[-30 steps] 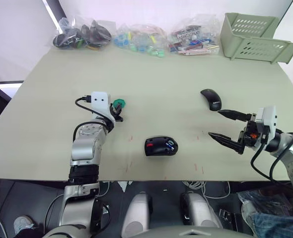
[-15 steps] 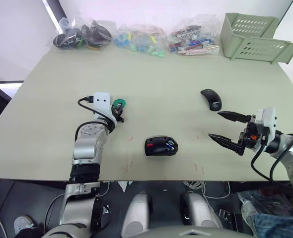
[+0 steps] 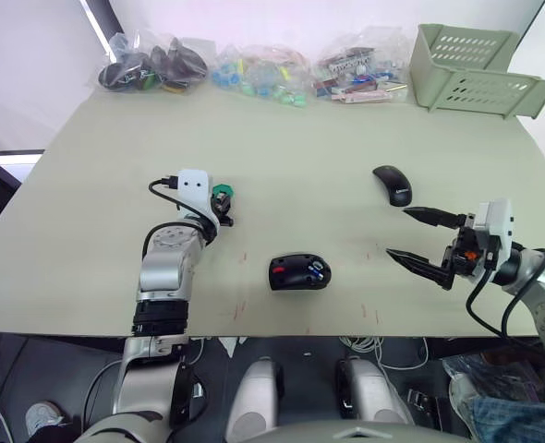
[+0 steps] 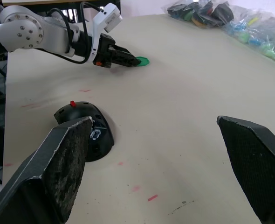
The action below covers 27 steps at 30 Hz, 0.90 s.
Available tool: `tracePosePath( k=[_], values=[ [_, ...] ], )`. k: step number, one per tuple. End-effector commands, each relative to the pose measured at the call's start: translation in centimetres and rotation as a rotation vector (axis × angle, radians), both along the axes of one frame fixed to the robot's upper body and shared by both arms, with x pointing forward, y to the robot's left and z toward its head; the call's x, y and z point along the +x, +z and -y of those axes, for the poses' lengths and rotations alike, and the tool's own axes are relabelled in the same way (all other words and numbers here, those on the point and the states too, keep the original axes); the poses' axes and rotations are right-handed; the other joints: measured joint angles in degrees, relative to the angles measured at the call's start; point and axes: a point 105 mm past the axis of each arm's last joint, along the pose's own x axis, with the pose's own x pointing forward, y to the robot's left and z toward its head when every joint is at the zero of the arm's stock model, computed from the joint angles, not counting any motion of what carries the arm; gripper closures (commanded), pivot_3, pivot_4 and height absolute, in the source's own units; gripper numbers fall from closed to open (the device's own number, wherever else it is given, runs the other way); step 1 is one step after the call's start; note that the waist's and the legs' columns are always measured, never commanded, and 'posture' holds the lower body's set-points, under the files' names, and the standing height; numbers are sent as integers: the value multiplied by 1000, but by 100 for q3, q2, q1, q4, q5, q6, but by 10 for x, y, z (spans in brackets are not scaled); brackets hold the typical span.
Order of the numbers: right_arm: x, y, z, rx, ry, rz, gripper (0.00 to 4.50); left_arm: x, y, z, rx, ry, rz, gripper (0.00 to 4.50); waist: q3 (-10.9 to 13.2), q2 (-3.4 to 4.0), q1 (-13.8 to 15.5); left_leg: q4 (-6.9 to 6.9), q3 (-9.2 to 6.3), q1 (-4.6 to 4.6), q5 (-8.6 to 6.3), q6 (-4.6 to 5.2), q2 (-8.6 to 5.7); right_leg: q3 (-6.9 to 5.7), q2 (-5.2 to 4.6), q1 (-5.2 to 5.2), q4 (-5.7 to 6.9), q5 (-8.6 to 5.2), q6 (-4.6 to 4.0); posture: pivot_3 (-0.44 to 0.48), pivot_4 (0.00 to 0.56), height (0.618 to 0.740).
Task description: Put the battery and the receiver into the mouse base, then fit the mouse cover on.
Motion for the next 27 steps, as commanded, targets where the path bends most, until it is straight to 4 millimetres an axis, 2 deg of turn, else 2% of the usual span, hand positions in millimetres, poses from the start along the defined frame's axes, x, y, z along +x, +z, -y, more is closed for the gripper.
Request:
tracePosePath(
  k=[1,27],
  values=[
    [-3,11,-3,4,13,45,0,2,13,-1,23,-1,36,2684,0,0,0,0,0,0,0,0,0,0,0,0,0,0,0,0,150,740],
    [-1,11,-4,2,17,50,0,-1,9,-7,39,4,8,2684,0,0,-1,0,0,1,0,0,0,0,0,0,2,0,0,0,150,740]
  ],
)
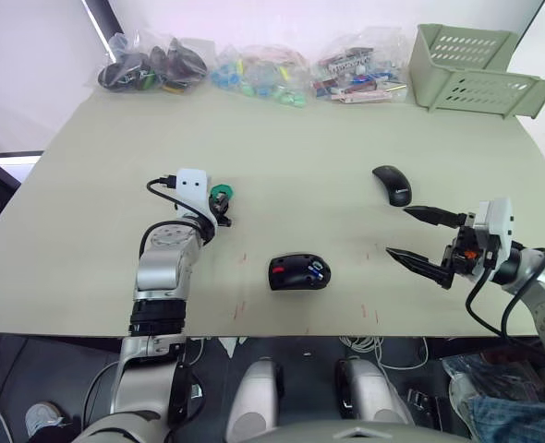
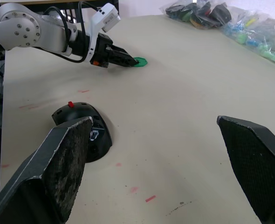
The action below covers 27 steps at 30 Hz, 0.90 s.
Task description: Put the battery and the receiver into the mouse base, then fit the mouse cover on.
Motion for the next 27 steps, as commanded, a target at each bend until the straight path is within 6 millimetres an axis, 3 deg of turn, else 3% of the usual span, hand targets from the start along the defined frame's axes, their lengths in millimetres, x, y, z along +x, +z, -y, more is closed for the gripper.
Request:
tracePosePath(
  k=[1,6,9,20,27],
  values=[
    [-1,10,-3,3,22,45,0,0,8,-3,25,2,21,2684,0,0,0,0,0,0,0,0,0,0,0,0,0,0,0,0,150,740],
    [0,9,0,1,22,42,0,0,8,-3,24,2,20,2684,0,0,1,0,0,0,0,0,0,0,0,0,0,0,0,0,150,740],
    [-1,8,1,0,22,40,0,0,8,-3,24,2,17,3539,0,0,1,0,0,0,0,0,0,0,0,0,0,0,0,0,150,740],
    [-2,10,-4,-1,26,44,0,0,6,-3,22,4,16,3539,0,0,1,1,0,0,0,0,0,0,0,0,2,0,0,0,150,740],
    [-1,16,-6,0,32,49,0,-10,25,-1,15,-56,95,3539,0,0,-6,0,0,-1,0,0,0,1,0,-1,1,0,0,0,150,740]
  ],
)
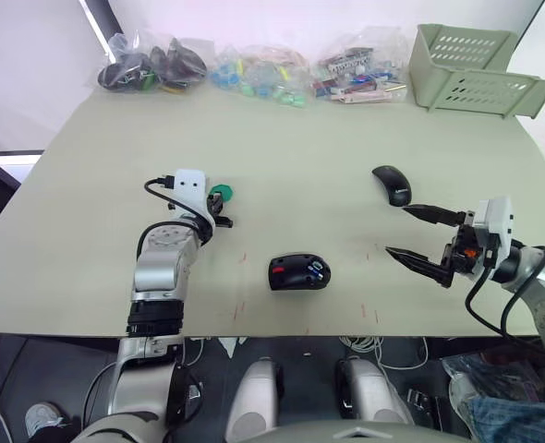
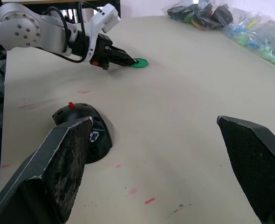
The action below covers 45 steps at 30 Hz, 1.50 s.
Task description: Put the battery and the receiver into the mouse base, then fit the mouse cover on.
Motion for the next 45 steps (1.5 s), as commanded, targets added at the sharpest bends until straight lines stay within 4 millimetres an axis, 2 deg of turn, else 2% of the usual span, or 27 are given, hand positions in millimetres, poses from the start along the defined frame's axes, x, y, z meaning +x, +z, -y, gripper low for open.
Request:
tracePosePath(
  k=[1,8,12,15,18,29,38,41,45],
  values=[
    [-3,14,-5,4,28,49,0,-6,28,0,11,-50,93,3539,0,0,6,0,-2,-1,0,0,0,-1,0,0,0,0,0,0,150,740],
    [-2,17,-9,18,39,54,0,-23,48,0,70,-167,132,3539,0,1,4,0,-1,0,0,0,1,-2,-1,0,0,0,-1,0,150,740],
    [-1,14,-11,25,47,54,0,-24,50,-8,76,-150,111,3539,0,1,5,0,-2,1,0,0,1,-3,0,0,0,0,-1,0,150,740],
    [-2,11,-11,28,46,52,0,-21,46,-8,32,-87,94,2872,0,1,8,0,-2,0,0,0,1,-3,-1,0,0,0,-1,0,150,740],
    [-2,11,-9,25,45,50,0,-17,40,-7,-7,-6,84,1453,0,0,21,2,-3,-3,0,0,0,-4,-3,0,-1,0,0,0,150,740],
    [-1,14,-7,7,48,51,0,-1,34,9,-43,86,80,1453,0,0,1,4,-5,-2,0,0,-1,-3,0,0,2,0,0,0,150,740],
    [-1,15,-5,-2,50,49,0,-1,25,10,-56,134,65,1453,0,0,14,4,-6,-3,0,0,-2,-4,-1,0,2,0,0,0,150,740],
    [0,15,-6,-3,52,49,0,-1,23,12,-55,143,61,2134,0,0,13,4,-6,-3,0,0,-2,-4,-1,0,2,0,0,0,150,740],
    [0,15,-7,-5,56,46,0,0,20,13,-57,154,57,2223,0,0,12,4,-6,-3,0,0,-2,-4,-1,0,2,0,0,0,150,740]
  ],
)
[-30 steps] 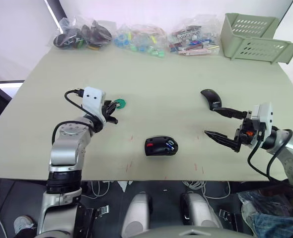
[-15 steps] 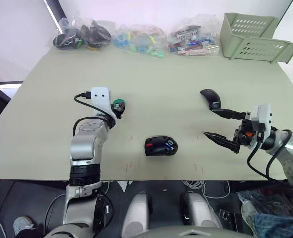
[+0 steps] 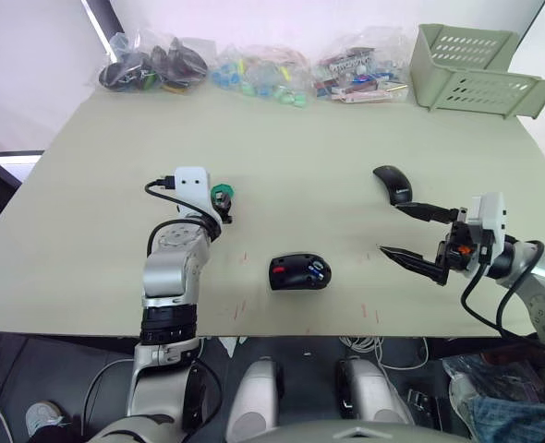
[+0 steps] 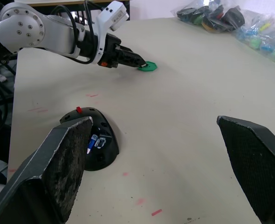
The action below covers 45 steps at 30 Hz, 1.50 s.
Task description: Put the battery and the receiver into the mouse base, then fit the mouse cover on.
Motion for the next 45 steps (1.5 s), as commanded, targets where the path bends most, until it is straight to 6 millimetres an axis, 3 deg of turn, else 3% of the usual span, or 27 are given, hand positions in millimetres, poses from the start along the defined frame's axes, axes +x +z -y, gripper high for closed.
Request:
tracePosePath(
  k=[1,7,9,45],
  values=[
    [0,13,1,-3,8,45,0,2,10,1,15,9,44,2223,0,0,0,0,0,0,0,0,0,0,0,0,0,0,0,0,150,740],
    [0,14,1,-3,9,45,0,2,9,0,12,31,49,2223,0,0,1,0,0,-1,0,0,0,0,0,0,0,0,0,0,150,740],
    [0,14,1,-3,9,45,0,3,8,-1,12,37,49,2774,0,0,1,0,0,0,0,0,0,0,0,0,0,0,0,0,150,740],
    [-2,11,4,8,-6,46,0,12,7,6,25,44,35,2774,0,0,0,0,-1,-1,0,0,-1,-1,0,0,0,0,0,0,150,740]
  ],
)
